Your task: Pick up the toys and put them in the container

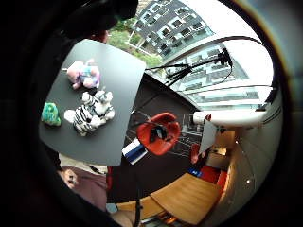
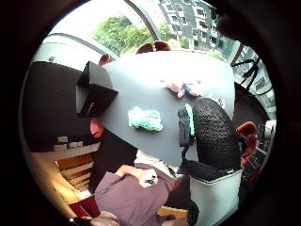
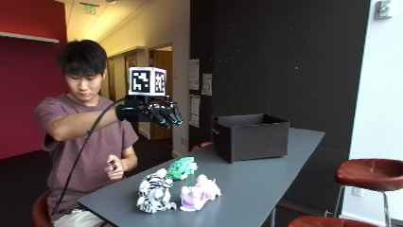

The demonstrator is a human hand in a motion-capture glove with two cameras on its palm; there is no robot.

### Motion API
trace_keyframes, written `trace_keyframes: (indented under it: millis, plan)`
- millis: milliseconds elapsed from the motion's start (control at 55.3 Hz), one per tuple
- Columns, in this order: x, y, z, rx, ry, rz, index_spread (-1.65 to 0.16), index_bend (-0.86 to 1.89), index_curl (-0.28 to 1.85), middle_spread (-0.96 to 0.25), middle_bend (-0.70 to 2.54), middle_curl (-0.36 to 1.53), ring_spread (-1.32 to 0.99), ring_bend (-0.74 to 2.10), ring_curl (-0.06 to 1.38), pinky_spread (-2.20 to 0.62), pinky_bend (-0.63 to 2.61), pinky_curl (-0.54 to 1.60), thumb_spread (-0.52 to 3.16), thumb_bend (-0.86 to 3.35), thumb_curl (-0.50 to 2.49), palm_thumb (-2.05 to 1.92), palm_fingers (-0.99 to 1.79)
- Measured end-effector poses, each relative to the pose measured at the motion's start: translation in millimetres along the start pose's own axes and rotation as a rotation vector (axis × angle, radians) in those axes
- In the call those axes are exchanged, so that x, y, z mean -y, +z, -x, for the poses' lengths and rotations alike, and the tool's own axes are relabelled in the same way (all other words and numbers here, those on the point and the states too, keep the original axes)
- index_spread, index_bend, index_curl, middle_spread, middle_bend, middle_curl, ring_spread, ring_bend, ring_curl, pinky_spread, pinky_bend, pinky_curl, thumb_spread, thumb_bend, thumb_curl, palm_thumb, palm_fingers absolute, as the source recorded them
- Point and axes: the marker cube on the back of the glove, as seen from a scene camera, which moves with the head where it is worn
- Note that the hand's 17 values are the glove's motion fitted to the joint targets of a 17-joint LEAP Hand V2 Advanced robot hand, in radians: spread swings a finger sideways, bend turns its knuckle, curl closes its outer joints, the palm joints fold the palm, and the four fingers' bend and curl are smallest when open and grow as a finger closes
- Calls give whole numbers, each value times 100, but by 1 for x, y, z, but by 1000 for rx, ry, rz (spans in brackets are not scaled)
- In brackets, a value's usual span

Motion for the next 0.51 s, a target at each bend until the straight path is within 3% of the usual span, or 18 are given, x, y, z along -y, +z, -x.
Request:
trace_keyframes:
  millis: [217,506]
  plan:
    - [8,-8,14,21,-5,-23,-16,17,13,-7,23,13,-8,27,9,0,48,18,118,18,8,15,22]
    - [1,-3,6,-11,-15,44,-19,17,21,-12,19,22,-9,31,14,1,54,25,144,10,15,0,11]
